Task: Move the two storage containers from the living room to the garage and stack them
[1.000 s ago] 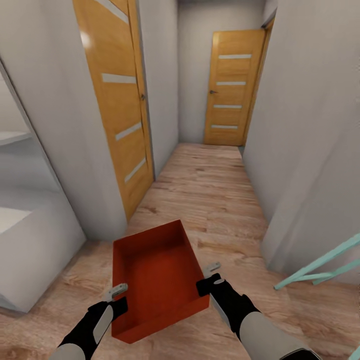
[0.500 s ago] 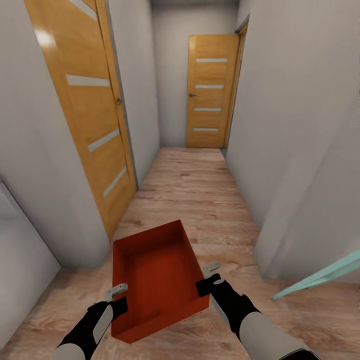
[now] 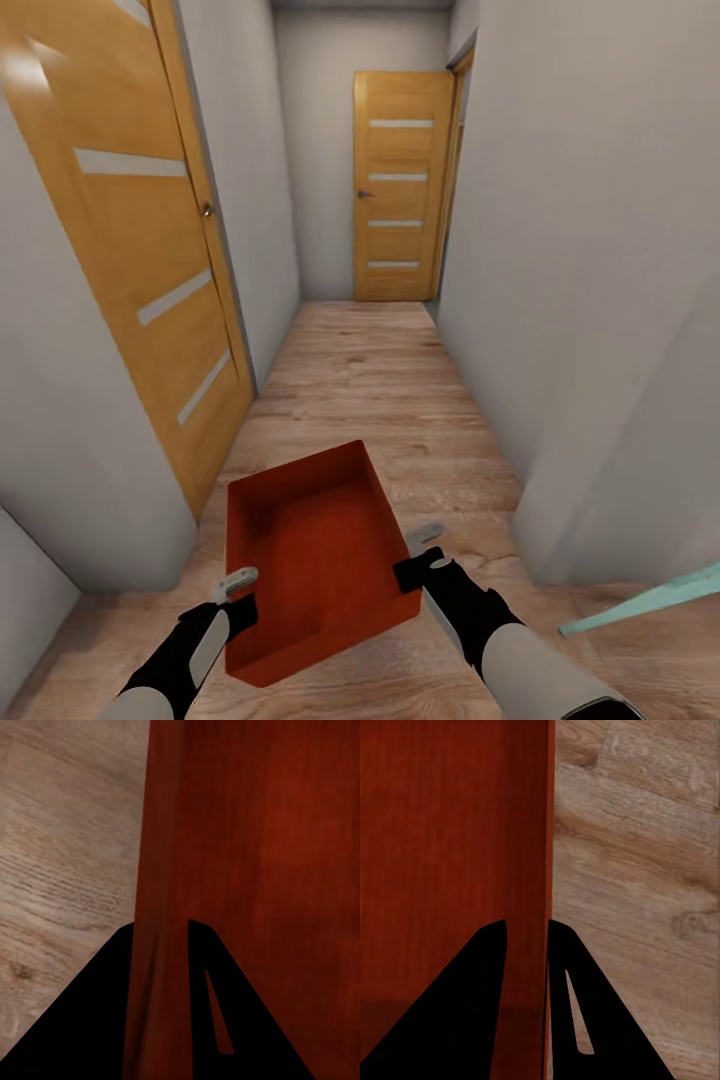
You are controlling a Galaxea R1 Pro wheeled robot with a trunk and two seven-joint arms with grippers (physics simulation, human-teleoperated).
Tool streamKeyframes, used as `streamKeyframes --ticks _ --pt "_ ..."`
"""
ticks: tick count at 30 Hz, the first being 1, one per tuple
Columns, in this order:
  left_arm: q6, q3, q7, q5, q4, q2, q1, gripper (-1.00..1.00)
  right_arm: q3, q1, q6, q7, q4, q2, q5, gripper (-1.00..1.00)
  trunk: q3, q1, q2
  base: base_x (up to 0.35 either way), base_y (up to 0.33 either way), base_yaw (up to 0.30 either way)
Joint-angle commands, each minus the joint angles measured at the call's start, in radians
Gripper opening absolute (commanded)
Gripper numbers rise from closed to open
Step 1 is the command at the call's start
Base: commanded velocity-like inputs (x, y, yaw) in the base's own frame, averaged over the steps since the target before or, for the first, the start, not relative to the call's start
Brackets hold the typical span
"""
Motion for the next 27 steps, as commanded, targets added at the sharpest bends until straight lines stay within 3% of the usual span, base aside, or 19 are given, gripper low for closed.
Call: streamKeyframes --ticks 1,18,27 --pt "0.027 -0.063 -0.007 0.041 0.0 -0.009 0.0 -1.0 0.09 0.0 0.007 0.021 -0.004 0.024 -0.009 -1.0 -0.001 0.0 0.0 0.341 0.149 -0.003" --pt "0.027 -0.062 -0.007 0.041 0.0 -0.009 0.0 -1.0 0.09 0.001 0.007 0.021 -0.003 0.024 -0.009 -1.0 -0.011 0.0 0.0 0.341 0.149 -0.001" --pt "0.027 -0.063 -0.007 0.041 0.0 -0.009 0.0 -1.0 0.09 0.001 0.007 0.021 -0.003 0.024 -0.009 -1.0 -0.024 0.0 0.0 0.341 0.149 -0.154"
